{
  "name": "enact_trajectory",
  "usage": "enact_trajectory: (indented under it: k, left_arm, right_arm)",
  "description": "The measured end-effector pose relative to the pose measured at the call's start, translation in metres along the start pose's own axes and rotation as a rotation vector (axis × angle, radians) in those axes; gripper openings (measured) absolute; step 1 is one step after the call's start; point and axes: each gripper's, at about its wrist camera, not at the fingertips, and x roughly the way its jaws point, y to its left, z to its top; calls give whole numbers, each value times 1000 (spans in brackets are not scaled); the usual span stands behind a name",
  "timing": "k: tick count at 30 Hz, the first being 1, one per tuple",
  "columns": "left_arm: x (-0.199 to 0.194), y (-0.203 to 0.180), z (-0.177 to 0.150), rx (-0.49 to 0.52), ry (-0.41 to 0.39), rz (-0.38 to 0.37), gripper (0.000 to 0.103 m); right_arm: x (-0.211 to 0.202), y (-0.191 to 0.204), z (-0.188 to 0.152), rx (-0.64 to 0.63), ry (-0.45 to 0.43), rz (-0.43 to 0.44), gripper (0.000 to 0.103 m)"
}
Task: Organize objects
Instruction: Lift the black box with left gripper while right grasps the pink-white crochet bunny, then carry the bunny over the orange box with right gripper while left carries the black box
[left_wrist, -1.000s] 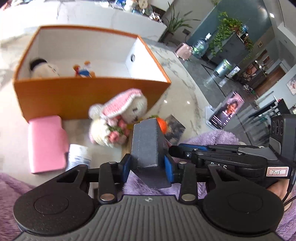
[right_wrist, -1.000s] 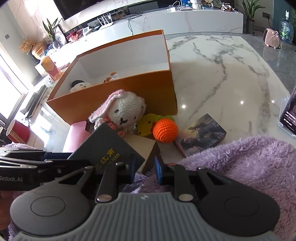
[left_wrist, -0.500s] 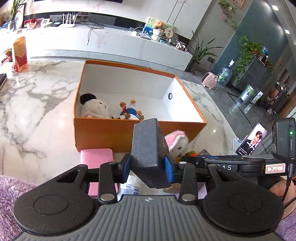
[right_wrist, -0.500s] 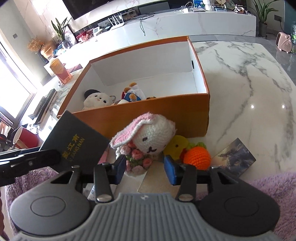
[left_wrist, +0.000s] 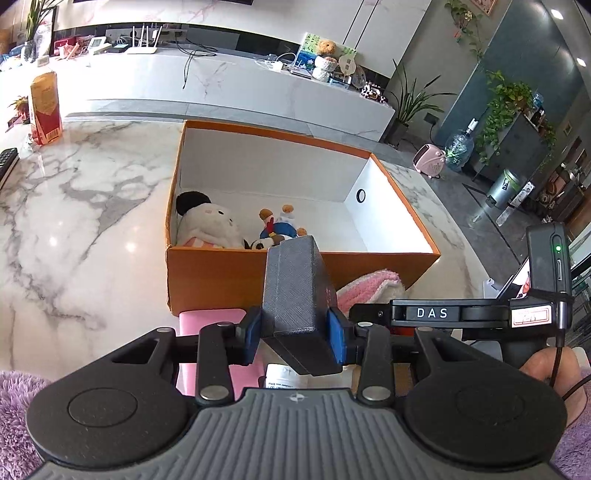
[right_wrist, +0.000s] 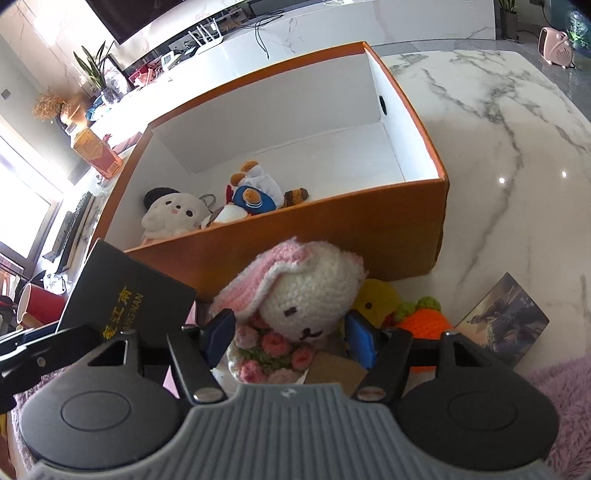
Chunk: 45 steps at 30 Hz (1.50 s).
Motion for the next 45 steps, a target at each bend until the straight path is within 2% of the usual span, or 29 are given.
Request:
enact_trajectory:
  k: [2,4,11,15,22,27,32,36,40,45]
  left_arm:
    - [-1,2,1,-2,0,-3,44]
    - [-1,2,1,-1,-1,-8,44]
    - [1,1,2,3,4,-16,44]
    - [-3,1,1,1,0,-10,44]
    - [-20,-4,3,21,-43,6,44]
    - [-36,-12,11,54,-86,-10,44]
    - [-51,-19,33,93,-160,-19,44]
    - [-55,-23,55,119,-217,4,44]
    - [-42,-24,74,142,-227,27,44]
    - [-12,-18,87,151,-191,47,44]
  right_arm:
    - [4,-3,2,24,0,6,73]
    - [7,-5,3,34,-6,17,71]
    - [0,0,0,4,-27,-6,45]
    - [-11,10,-2,-43,-45,6,39]
    - [-44,25,-4,-120,-96,24,38]
    - [-73,33,1,-164,-139,41,38]
    - [-106,43,19,-212,-217,56,38]
    - [-126,48,45,-235,-286,70,38]
    - [-125,53,75,-255,-312,57,38]
    - [-89,53,103,-273,-243,-1,38]
